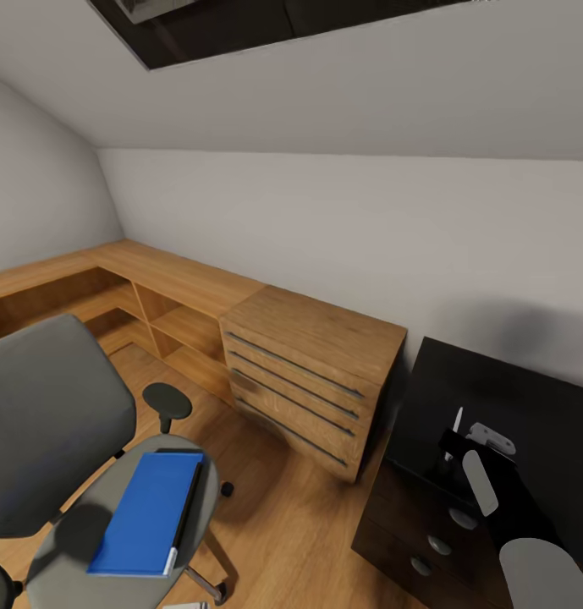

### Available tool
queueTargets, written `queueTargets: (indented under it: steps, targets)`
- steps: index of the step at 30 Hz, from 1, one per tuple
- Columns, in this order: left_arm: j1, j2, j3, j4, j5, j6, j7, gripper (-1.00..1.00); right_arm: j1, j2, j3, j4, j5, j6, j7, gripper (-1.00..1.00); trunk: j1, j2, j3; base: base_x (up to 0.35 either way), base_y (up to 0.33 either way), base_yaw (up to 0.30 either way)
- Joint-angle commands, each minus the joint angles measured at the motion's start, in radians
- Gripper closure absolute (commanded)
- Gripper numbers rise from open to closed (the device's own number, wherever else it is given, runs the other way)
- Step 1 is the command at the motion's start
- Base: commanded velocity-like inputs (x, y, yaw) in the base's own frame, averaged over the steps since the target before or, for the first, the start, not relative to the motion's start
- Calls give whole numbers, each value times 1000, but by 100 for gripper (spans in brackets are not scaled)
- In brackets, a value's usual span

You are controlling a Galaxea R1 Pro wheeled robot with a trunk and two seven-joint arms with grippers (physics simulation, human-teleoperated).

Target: In the bedroom, organize the workspace by keeping the computer under the desk, ensuring the monitor is on the desk, placing the keyboard on the desk next to the monitor, placing the mouse on the desk next to the keyboard, moving the folder from the swivel chair onto the desk next to the mouse, stacking the notebook on top of the folder with the pen on top of the notebook, and positioning the swivel chair next to the desk.

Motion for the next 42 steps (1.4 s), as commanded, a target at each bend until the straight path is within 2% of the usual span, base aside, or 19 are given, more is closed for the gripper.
queueTargets:
  steps: [1, 5, 10, 11, 25, 28, 29, 30, 31, 32, 33, 34, 42]
  targets:
    - [0, 1, -3, -2, 10, 5, 4, -100, 0, 0, 1, -2, -11, 3, -8, 100, -4, 7, 2, 0, 0, 0]
    - [0, 1, -3, -2, 10, 5, 4, -100, 0, 1, 1, -3, -11, 4, -8, 100, -19, 35, 15, 0, 0, 0]
    - [0, 1, -4, -2, 10, 3, 3, -100, 0, 1, 1, -3, -11, 4, -8, 100, -19, 35, 15, 0, 0, 0]
    - [0, 1, -4, -2, 10, 3, 3, -100, 0, 1, 1, -3, -11, 4, -8, -100, -19, 35, 15, 0, 0, 0]
    - [0, 1, -5, -2, 9, 2, 2, -100, 0, 1, 2, -6, -11, 4, -7, -100, -19, 35, 15, 0, 0, 0]
    - [0, 1, -4, -2, 9, 2, 2, -100, 0, 0, 1, -58, -12, 6, -5, -100, -19, 35, 15, 0, 0, 0]
    - [-1, 1, -4, -2, 9, 2, 2, -100, 1, 1, 1, -110, -12, 9, -5, -100, -19, 35, 15, 0, 0, 0]
    - [0, 1, -4, -2, 9, 2, 2, -100, 9, 4, 2, -210, -13, 13, -5, -100, -19, 35, 15, 0, 0, 0]
    - [0, 1, -4, -2, 9, 3, 2, -100, 16, 6, 3, -246, -13, 15, -5, -100, -19, 35, 15, 0, 0, 0]
    - [0, 1, -4, -2, 9, 3, 2, -100, 38, 15, 4, -312, -15, 20, -5, -100, -19, 35, 15, 0, 0, 0]
    - [0, 1, -5, 0, 9, 3, 3, -100, 84, 40, 10, -382, -15, 34, -5, -100, -19, 35, 15, 0, 0, 0]
    - [-1, 1, -5, 2, 9, 2, 3, -100, 111, 62, 15, -412, -15, 41, -5, -100, -19, 35, 15, 0, 0, 0]
    - [0, 1, -4, 5, 9, 1, 3, -100, 158, 138, 21, -527, -16, 56, -4, -100, -19, 35, 15, 0, 0, 0]
